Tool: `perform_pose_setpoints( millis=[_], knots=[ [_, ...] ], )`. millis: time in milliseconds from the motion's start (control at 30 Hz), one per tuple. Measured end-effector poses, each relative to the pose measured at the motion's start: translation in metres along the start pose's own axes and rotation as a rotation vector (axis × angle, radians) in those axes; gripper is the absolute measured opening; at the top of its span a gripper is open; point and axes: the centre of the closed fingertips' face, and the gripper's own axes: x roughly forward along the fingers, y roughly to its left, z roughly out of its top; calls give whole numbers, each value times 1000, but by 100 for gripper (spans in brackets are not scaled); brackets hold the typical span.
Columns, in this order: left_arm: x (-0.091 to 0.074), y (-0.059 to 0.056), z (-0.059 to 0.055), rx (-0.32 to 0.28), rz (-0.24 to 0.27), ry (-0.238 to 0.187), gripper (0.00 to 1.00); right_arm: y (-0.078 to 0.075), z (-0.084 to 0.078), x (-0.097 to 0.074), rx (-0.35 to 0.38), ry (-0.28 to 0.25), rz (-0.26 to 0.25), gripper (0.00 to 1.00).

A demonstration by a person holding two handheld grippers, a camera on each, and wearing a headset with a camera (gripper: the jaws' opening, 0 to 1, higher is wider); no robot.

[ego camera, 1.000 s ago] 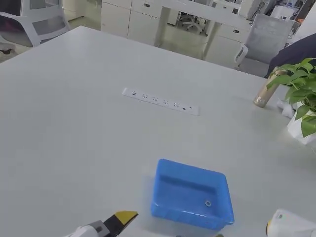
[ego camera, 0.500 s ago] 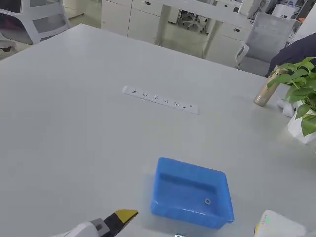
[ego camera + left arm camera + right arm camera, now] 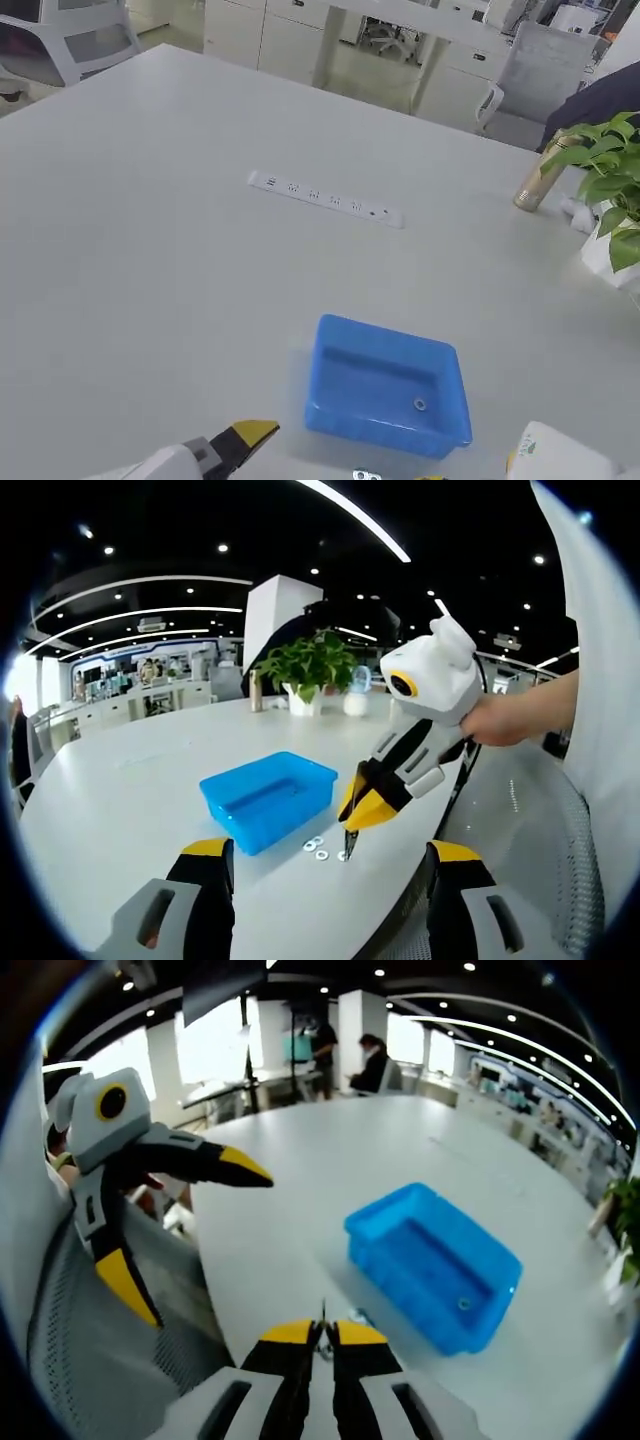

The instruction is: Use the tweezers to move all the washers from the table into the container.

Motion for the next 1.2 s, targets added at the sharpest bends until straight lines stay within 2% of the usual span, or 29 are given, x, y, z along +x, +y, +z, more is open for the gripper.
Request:
perform_pose_setpoints(
  millis=[133,267,433,567,733,867,933,1033,1100,1200],
  knots=[
    [0,0,0,0,1,1,79,0,-2,1,43,-11,11,3],
    [0,0,0,0,0,3,79,-3,-2,0,67,-28,1,3],
    [0,-1,0,0,-2,4,79,-6,-3,0,82,-35,-3,3],
    [0,-1,-1,2,-6,5,79,-2,-6,2,84,-25,8,3],
    [0,-1,-2,2,-5,7,78,2,-5,3,60,-26,8,3],
    [0,-1,-2,3,-6,8,78,7,-7,3,-5,-6,14,3],
    [0,-1,-1,3,-6,7,78,3,-12,3,-27,28,-4,3],
    [0,-1,-1,3,-8,6,78,6,-10,2,-28,28,9,3],
    [0,-2,-2,4,-10,9,78,8,-9,4,-62,28,10,2],
    [0,-1,-2,8,-8,7,78,4,-8,3,-36,28,-9,2]
  ],
)
